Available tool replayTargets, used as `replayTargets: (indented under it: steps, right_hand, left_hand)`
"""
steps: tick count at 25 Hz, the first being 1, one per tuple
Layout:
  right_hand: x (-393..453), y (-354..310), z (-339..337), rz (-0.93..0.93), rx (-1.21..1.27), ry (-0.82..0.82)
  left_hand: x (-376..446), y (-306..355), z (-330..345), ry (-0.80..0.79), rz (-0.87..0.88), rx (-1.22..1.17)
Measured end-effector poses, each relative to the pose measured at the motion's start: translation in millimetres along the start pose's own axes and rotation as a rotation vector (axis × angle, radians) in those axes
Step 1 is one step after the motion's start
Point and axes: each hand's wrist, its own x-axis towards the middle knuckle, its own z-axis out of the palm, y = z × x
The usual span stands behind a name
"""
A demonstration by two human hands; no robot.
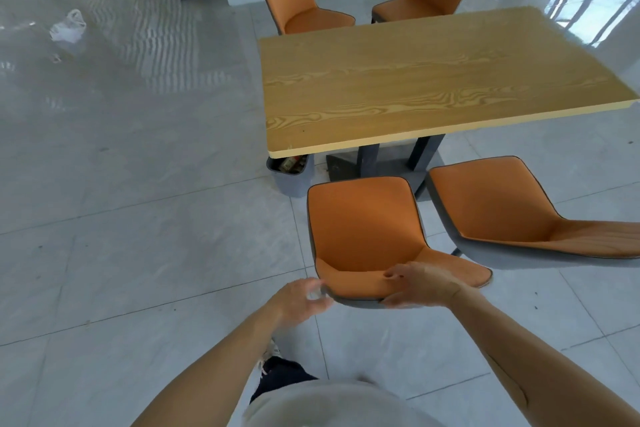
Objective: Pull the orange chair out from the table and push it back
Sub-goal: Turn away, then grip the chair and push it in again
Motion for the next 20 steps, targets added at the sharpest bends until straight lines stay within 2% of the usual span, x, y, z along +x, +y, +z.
replayTargets:
  steps: [3,7,13,17,20]
  right_hand:
    - [32,-70,-11,-0.127,0.165,0.066]
    - [75,-174,-38,-0.219,0.260,0.191]
    - [130,-310,-90,-0.392,0.112,0.314]
    - [161,-367,-126,-0.459,0.019,0.381]
    - [193,-403,-151,-0.512,0.044,0.468]
  left_hand:
    - [-18,-49,-54,0.045,-0.079,-0.098]
    - [-42,-113,-141,0.195,-0.068,-0.151]
    - [-75,-193,-262,0.447,-0.053,-0.208]
    - [-83,-217,-323,0.559,-0.022,-0.205]
    - [-82,-229,-365,0.648,0.003,-0.211]
